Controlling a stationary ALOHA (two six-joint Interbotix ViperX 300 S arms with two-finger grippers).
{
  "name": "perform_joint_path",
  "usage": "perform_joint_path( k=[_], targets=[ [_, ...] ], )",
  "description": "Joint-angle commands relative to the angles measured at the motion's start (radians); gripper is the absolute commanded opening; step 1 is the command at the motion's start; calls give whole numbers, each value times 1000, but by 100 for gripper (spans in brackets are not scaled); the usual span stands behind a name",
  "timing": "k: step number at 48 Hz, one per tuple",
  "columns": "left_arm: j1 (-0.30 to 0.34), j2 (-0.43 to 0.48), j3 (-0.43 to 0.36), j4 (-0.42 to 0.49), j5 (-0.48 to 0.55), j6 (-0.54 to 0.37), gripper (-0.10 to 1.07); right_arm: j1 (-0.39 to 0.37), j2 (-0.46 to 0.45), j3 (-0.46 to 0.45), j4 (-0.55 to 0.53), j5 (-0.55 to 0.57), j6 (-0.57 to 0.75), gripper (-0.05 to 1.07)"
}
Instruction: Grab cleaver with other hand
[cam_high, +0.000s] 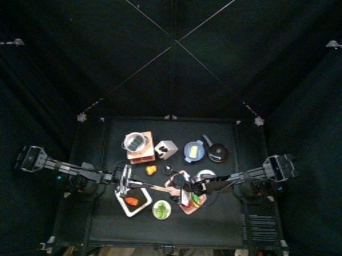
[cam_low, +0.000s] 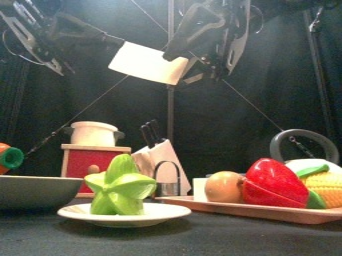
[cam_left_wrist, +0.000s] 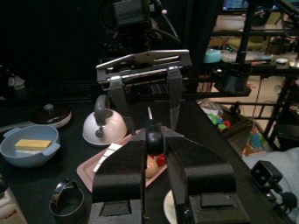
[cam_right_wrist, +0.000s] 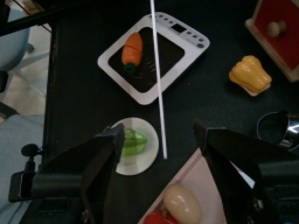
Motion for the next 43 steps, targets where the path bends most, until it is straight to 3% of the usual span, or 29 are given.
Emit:
perform_joint_path(
  k=[1, 29, 43],
  targets=[
    [-3, -2, -14, -3, -11, 2, 47, -5, -14, -23, -2, -8, 2, 93],
    [-2, -2, -5, -3, -11, 2, 47, -8, -38, -3, -3, 0, -3, 39],
    [-3, -2, 14, -3, 0, -2, 47, -9, -75, 12, -3, 2, -6, 30]
  ],
)
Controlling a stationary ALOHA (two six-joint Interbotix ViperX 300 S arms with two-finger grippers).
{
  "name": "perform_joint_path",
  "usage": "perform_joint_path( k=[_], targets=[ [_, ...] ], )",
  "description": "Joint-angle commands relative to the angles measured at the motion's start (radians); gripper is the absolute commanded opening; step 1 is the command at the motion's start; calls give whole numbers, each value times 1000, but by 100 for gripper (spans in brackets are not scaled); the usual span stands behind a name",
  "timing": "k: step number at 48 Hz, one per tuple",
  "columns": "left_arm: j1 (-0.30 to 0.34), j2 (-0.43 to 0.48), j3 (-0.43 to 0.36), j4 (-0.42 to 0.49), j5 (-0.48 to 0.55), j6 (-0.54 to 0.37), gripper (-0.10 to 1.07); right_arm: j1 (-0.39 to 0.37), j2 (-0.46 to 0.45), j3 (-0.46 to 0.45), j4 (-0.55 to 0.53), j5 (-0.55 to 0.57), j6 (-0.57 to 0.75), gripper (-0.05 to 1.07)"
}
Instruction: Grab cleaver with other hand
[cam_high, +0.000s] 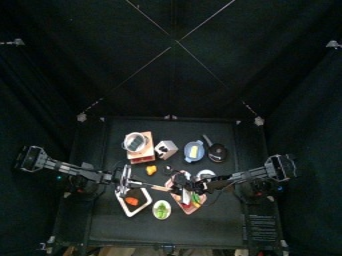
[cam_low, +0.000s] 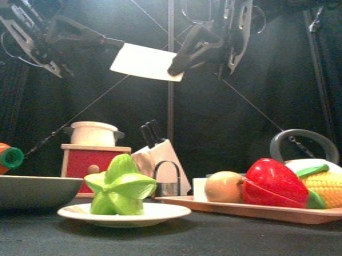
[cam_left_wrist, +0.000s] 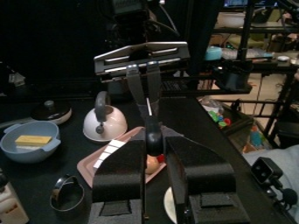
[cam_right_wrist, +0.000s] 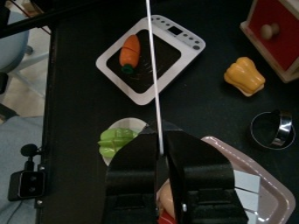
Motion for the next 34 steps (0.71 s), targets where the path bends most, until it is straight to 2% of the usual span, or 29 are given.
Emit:
perform_joint_path(
  k=[1, 15, 34],
  targets=[
    [-2, -2, -2, 0, 3, -2, 47, -3, -48, -3, -2, -2, -2, 30],
    [-9, -2, 21, -28, 107, -3, 47, -20, -41, 8, -2, -9, -2, 30],
    [-9, -2, 12, -26, 124, 3, 47, -20, -20, 9, -2, -11, 3, 30]
  ],
)
